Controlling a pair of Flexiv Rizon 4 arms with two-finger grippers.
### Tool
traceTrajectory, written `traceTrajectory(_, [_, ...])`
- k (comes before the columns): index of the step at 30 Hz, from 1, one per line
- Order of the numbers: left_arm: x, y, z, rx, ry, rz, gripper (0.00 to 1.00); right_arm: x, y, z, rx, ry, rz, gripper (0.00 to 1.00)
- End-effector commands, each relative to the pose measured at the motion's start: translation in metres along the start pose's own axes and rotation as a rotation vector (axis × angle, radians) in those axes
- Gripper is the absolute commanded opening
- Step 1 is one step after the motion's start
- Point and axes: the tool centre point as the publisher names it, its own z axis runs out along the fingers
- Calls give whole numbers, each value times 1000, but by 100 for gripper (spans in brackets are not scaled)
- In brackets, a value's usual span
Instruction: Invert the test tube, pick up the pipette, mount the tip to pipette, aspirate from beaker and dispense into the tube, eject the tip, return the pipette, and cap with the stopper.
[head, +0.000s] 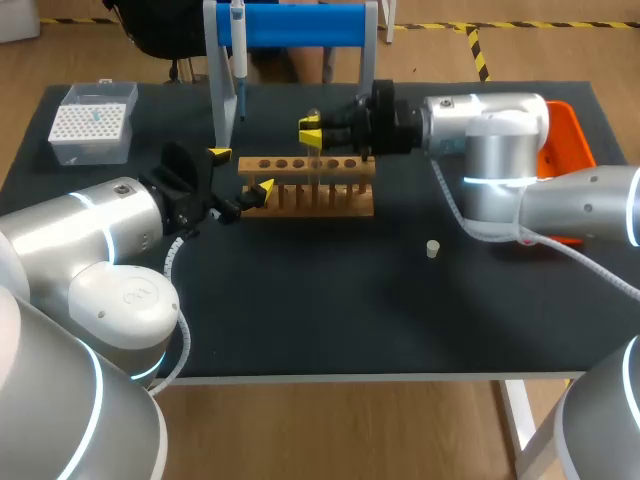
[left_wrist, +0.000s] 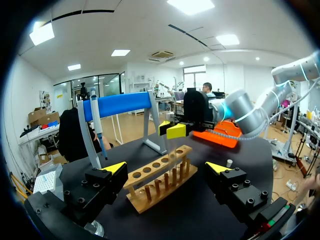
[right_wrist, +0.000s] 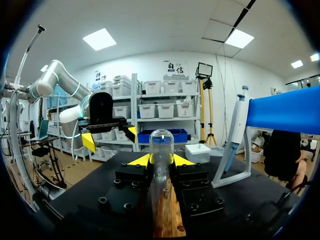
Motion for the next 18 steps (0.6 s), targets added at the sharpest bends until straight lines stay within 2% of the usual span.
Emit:
traceTrajectory(1, [-2,3,0,11,8,-1,100,-1,6,-3,5,-8,4,0])
traceTrajectory(18, [-2,3,0,11,8,-1,100,5,22,0,16,-2,22,0])
